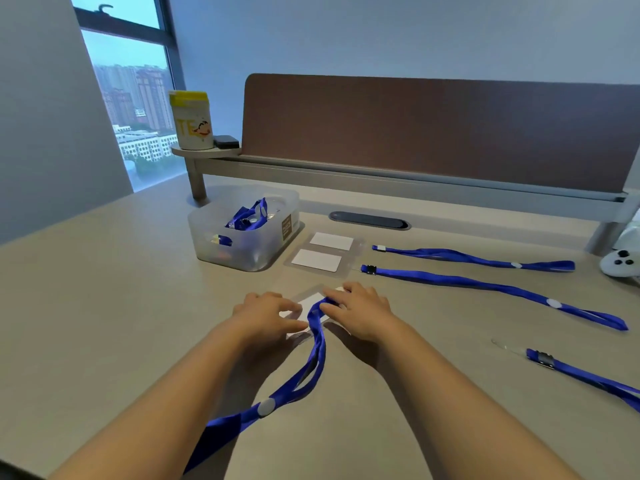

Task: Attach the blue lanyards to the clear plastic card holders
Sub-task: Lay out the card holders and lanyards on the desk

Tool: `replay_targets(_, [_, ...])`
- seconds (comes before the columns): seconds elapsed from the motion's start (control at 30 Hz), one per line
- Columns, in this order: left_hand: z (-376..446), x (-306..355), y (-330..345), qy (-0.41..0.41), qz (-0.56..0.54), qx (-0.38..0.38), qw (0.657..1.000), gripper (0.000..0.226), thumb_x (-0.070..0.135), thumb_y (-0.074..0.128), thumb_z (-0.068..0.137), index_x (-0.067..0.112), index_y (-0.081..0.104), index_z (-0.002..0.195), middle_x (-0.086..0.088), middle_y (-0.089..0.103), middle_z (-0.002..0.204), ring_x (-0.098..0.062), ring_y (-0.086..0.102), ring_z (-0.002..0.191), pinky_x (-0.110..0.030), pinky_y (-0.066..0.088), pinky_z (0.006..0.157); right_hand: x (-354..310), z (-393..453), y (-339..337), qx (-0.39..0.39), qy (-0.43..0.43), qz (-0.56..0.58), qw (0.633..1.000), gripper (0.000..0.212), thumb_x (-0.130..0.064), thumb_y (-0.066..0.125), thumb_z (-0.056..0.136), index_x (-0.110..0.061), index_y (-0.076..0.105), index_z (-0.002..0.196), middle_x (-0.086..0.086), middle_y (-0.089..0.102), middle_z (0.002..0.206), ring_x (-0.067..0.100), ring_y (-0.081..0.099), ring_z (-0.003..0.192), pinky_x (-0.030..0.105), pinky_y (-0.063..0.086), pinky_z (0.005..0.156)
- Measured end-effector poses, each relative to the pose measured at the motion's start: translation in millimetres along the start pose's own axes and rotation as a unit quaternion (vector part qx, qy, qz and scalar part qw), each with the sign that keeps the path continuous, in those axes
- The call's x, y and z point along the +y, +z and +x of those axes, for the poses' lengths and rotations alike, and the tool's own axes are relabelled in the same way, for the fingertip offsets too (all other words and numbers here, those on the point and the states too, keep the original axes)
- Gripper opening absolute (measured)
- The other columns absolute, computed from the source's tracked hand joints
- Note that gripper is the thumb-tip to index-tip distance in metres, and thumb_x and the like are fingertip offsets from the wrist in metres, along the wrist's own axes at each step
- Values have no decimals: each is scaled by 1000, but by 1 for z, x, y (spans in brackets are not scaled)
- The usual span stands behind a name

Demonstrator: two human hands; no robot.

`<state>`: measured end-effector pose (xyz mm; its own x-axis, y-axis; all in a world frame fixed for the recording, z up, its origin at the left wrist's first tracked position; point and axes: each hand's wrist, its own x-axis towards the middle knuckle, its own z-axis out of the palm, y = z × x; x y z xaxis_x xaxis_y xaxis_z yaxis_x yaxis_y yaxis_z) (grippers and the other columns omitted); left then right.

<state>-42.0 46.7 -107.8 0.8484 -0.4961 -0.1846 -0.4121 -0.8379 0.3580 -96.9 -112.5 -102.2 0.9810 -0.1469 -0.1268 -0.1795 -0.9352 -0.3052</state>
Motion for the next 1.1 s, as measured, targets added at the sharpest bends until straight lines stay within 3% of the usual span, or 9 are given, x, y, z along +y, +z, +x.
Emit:
replay_targets(0.1, [5,0,-2,3,26,25,999,40,47,48,84,30,50,120,-4,46,137,-28,39,122,-47,37,103,-2,7,1,30,8,7,999,38,-43,40,92,-21,58,118,9,56,125,24,50,111,39,43,96])
replay_targets(0.23, [7,9,0,2,79,38,996,52,52,48,81,24,41,125,-5,41,141,-29,34,126,-46,32,103,4,10,-2,58,40,49,996,20,-26,54,88,-8,64,92,10,64,87,21,63,86,32,51,78])
replay_targets(0.37, [12,17,8,7,90,31,995,76,64,54,70,22,31,130,-5,37,141,-29,30,128,-48,26,108,12,10,-5,68,73,64,993,12,-8,54,86,-8,57,98,13,62,104,22,59,89,32,50,82])
replay_targets(0.53, [15,17,7,9,68,32,997,79,62,58,68,23,29,131,-4,34,144,-29,28,131,-50,22,111,28,4,-16,62,119,200,971,39,2,48,88,-10,44,126,13,52,126,23,57,101,28,48,82])
replay_targets(0.67, [11,24,9,40,63,55,996,85,63,60,66,23,26,133,-4,28,148,-28,23,135,-49,18,112,26,-3,-27,49,151,450,879,36,9,33,90,2,52,120,20,58,97,19,59,72,33,53,80])
replay_targets(0.73, [7,33,11,70,41,71,994,86,58,63,67,23,24,135,-3,24,150,-26,19,137,-46,17,114,23,-9,-33,41,147,549,822,34,10,30,91,7,50,118,22,56,95,29,65,82,37,53,84])
replay_targets(0.83, [0,46,9,119,-10,128,984,70,41,65,74,22,32,133,-3,36,145,-22,30,132,-38,27,109,19,-20,-41,26,132,605,785,31,9,32,92,7,49,118,25,54,103,40,61,106,38,50,83])
replay_targets(0.97, [-6,52,2,158,-37,203,966,37,24,59,82,15,54,118,-9,57,127,-24,51,114,-33,42,95,20,-27,-43,40,104,660,743,23,7,38,92,5,51,111,17,60,85,31,62,91,36,53,80])
replay_targets(1.1, [-12,53,-5,175,-78,258,947,23,16,55,85,7,62,105,-15,66,111,-28,59,98,-34,47,83,22,-31,-43,31,87,638,764,7,1,49,90,-1,55,88,12,63,77,14,68,60,19,58,56])
